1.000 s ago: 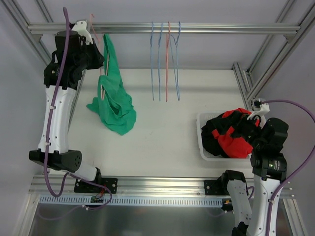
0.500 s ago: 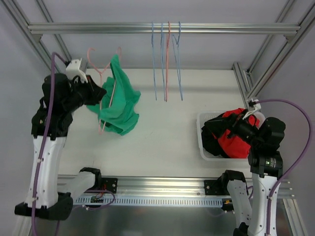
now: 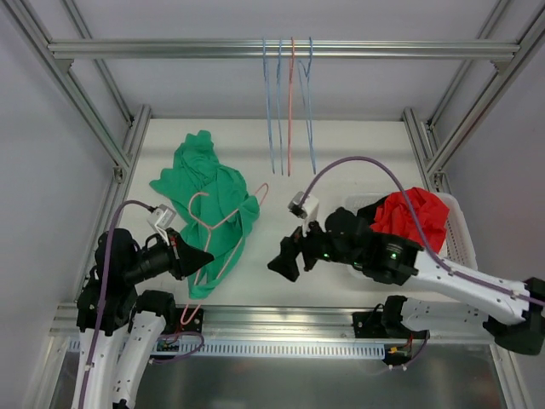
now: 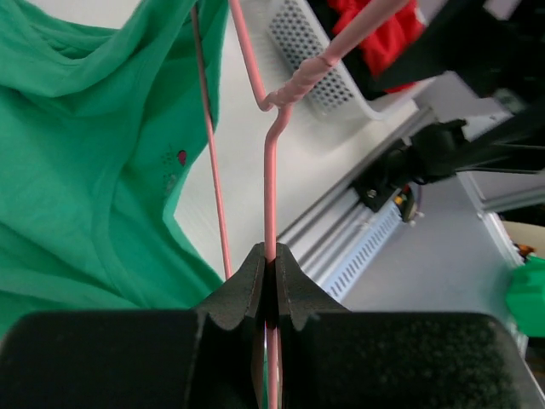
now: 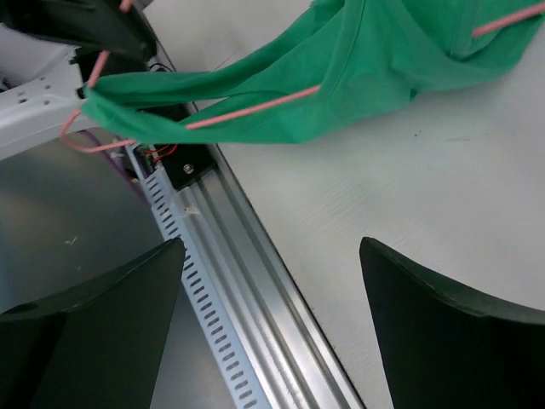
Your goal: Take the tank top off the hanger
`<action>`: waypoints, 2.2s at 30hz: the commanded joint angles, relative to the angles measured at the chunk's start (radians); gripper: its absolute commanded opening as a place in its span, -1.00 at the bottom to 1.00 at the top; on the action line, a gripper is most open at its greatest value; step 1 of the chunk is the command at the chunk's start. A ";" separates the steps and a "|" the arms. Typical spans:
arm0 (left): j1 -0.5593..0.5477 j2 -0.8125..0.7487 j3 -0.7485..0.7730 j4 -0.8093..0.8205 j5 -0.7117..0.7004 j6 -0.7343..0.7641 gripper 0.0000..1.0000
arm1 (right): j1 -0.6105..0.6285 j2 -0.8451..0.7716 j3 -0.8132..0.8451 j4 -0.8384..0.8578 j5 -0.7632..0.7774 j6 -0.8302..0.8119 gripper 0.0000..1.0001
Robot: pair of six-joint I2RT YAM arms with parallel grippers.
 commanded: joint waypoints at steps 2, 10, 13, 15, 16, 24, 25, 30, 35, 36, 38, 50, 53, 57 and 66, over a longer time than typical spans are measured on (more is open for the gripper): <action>0.000 -0.073 -0.013 0.047 0.195 -0.108 -1.00 | 0.097 0.164 0.098 0.217 0.316 -0.037 0.75; 0.000 -0.104 0.025 0.035 0.250 -0.147 -1.00 | 0.120 0.355 0.159 0.355 0.409 -0.111 0.30; 0.001 -0.097 0.028 0.032 0.250 -0.144 -1.00 | 0.120 0.380 0.182 0.386 0.419 -0.146 0.07; 0.000 -0.096 0.036 0.030 0.253 -0.145 -1.00 | 0.120 0.392 0.191 0.386 0.451 -0.158 -0.18; 0.000 -0.096 0.045 0.030 0.253 -0.147 -1.00 | 0.120 0.402 0.193 0.386 0.465 -0.174 -0.30; 0.000 -0.087 0.057 0.027 0.252 -0.141 -1.00 | 0.107 0.341 0.139 0.366 0.621 -0.185 -0.99; 0.000 -0.085 0.059 0.025 0.252 -0.139 -1.00 | 0.100 0.328 0.133 0.356 0.636 -0.182 -0.99; 0.000 -0.073 0.079 0.021 0.314 -0.125 -1.00 | -0.030 0.248 0.133 0.225 0.712 -0.119 -0.99; -0.019 -0.064 0.108 0.022 0.437 -0.102 -1.00 | -0.132 0.226 0.095 0.205 0.631 -0.099 -0.99; -0.033 -0.065 0.126 0.021 0.440 -0.098 -1.00 | -0.140 0.223 0.083 0.202 0.626 -0.096 -0.99; -0.037 -0.064 0.149 0.021 0.434 -0.084 -1.00 | -0.141 0.206 0.075 0.200 0.585 -0.097 -0.99; -0.027 -0.005 0.187 0.826 0.106 -0.426 -1.00 | -0.140 -0.214 0.099 0.101 0.346 -0.050 -0.99; -0.028 0.060 0.062 1.302 -0.009 -0.552 -1.00 | -0.141 -0.260 0.188 0.031 0.233 -0.042 -0.99; -0.040 0.249 0.086 1.645 -0.138 -0.601 -1.00 | -0.141 -0.268 0.323 -0.034 0.045 -0.037 -0.99; -0.085 0.375 0.189 1.617 -0.241 -0.446 -1.00 | -0.138 -0.081 0.398 -0.244 -0.092 -0.054 -0.99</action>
